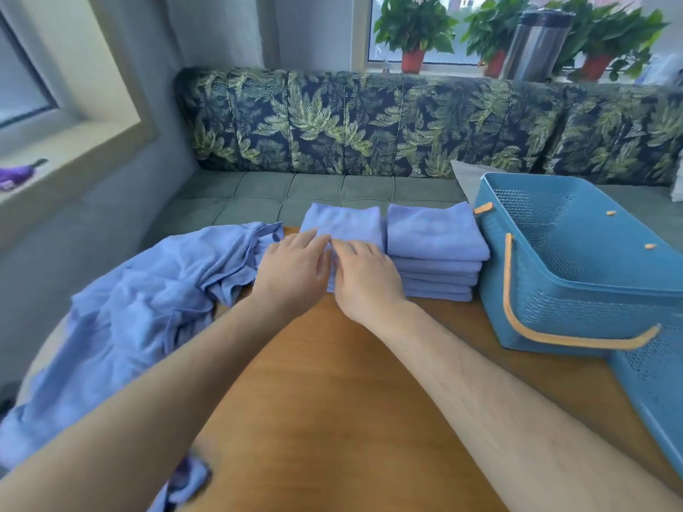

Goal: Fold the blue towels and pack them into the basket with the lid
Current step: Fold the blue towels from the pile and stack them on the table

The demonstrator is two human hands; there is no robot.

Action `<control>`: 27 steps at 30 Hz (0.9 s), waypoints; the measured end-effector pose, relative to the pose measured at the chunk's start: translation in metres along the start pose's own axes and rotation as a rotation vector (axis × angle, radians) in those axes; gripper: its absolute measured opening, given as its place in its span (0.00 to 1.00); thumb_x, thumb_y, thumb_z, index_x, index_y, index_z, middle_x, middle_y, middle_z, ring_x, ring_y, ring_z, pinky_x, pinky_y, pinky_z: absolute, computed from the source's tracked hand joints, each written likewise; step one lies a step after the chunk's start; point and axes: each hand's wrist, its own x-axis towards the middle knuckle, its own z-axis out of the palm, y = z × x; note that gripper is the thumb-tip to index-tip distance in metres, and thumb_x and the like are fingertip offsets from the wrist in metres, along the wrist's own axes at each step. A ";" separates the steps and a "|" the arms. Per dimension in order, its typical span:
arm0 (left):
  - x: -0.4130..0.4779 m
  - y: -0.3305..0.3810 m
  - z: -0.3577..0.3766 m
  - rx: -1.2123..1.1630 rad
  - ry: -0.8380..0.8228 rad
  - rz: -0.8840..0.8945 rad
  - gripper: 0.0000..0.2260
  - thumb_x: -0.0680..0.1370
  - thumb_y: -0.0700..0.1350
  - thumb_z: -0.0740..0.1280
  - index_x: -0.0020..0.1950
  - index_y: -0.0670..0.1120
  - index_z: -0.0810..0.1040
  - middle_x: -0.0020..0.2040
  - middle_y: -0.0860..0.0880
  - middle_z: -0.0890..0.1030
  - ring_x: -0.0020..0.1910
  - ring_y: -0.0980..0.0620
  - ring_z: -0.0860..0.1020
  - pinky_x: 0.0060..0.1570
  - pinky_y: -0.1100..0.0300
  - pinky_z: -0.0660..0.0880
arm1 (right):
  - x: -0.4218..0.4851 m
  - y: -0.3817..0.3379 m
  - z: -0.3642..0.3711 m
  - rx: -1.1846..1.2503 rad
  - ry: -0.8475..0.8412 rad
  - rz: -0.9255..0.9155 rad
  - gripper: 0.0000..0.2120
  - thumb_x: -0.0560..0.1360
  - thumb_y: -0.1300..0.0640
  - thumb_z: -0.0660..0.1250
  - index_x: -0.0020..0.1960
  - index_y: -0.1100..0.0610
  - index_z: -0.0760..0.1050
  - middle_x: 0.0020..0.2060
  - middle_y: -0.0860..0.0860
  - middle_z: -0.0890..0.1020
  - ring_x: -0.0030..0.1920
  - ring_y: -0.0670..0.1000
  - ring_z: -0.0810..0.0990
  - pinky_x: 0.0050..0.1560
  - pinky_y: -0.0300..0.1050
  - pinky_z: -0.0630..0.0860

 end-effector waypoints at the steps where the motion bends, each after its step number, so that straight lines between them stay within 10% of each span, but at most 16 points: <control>1: -0.014 -0.016 -0.006 0.011 0.008 -0.038 0.22 0.81 0.52 0.49 0.66 0.50 0.77 0.59 0.50 0.80 0.57 0.45 0.78 0.48 0.50 0.69 | 0.000 -0.018 0.008 0.006 -0.026 -0.027 0.20 0.83 0.54 0.56 0.74 0.51 0.66 0.66 0.52 0.75 0.68 0.57 0.70 0.64 0.51 0.67; 16: -0.163 -0.218 -0.030 0.084 -0.133 -0.558 0.11 0.80 0.52 0.64 0.51 0.45 0.77 0.47 0.45 0.78 0.50 0.41 0.76 0.44 0.52 0.70 | -0.002 -0.215 0.121 0.166 -0.379 -0.252 0.23 0.84 0.52 0.55 0.78 0.49 0.59 0.71 0.55 0.72 0.71 0.60 0.68 0.66 0.55 0.69; 20: -0.161 -0.227 -0.021 -0.038 -0.019 -0.540 0.11 0.78 0.45 0.64 0.36 0.45 0.77 0.38 0.47 0.76 0.41 0.44 0.75 0.37 0.54 0.65 | 0.000 -0.211 0.133 0.182 -0.380 -0.219 0.21 0.83 0.52 0.56 0.76 0.52 0.64 0.68 0.57 0.74 0.69 0.61 0.70 0.67 0.56 0.69; 27: -0.157 -0.199 -0.036 -0.271 0.136 -0.389 0.05 0.77 0.41 0.66 0.42 0.44 0.79 0.40 0.51 0.77 0.40 0.51 0.74 0.41 0.57 0.71 | 0.020 -0.191 0.115 0.574 -0.296 0.018 0.14 0.85 0.50 0.54 0.63 0.52 0.75 0.61 0.50 0.79 0.63 0.52 0.75 0.61 0.47 0.70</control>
